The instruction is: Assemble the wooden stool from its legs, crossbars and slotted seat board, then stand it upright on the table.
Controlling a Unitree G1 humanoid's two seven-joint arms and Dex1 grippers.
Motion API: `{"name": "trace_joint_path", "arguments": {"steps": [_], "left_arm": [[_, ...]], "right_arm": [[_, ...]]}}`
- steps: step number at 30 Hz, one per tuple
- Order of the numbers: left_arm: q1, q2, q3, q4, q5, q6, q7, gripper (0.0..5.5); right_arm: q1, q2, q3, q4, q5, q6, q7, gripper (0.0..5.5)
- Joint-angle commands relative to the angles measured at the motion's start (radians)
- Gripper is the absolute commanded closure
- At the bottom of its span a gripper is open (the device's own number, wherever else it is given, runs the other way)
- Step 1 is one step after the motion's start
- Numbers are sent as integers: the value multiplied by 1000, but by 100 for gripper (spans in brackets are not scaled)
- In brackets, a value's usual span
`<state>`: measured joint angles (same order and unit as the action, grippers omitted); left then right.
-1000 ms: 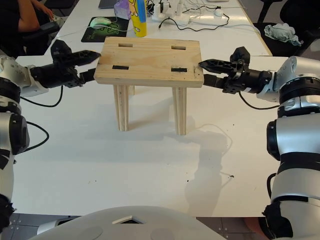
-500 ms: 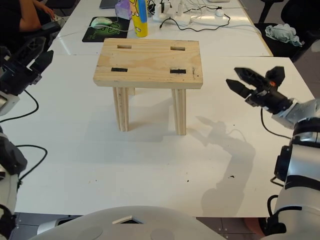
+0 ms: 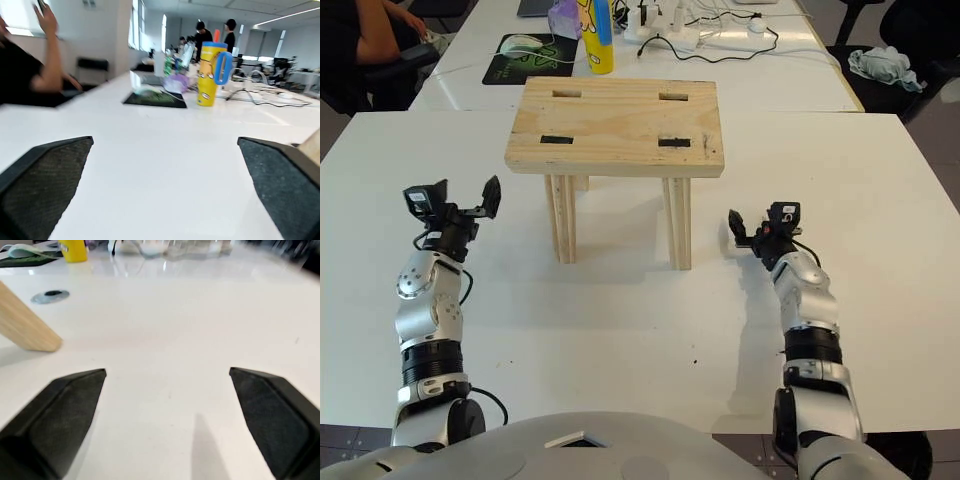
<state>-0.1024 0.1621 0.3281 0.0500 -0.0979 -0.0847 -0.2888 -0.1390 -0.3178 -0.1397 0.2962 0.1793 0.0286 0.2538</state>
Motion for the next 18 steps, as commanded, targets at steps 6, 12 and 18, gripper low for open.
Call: {"name": "trace_joint_path", "arguments": {"steps": [6, 12, 18], "left_arm": [[285, 71, -65, -151, 7, -3, -82, 10], [203, -37, -135, -4, 67, -112, 75, 10], [98, -49, -158, 108, 95, -192, 148, 10]], "right_arm": [[261, -50, 58, -211, -35, -44, 149, 91], [217, 69, 75, -155, -88, -98, 10, 91], [113, 106, 43, -56, -102, -115, -73, 91]]}}
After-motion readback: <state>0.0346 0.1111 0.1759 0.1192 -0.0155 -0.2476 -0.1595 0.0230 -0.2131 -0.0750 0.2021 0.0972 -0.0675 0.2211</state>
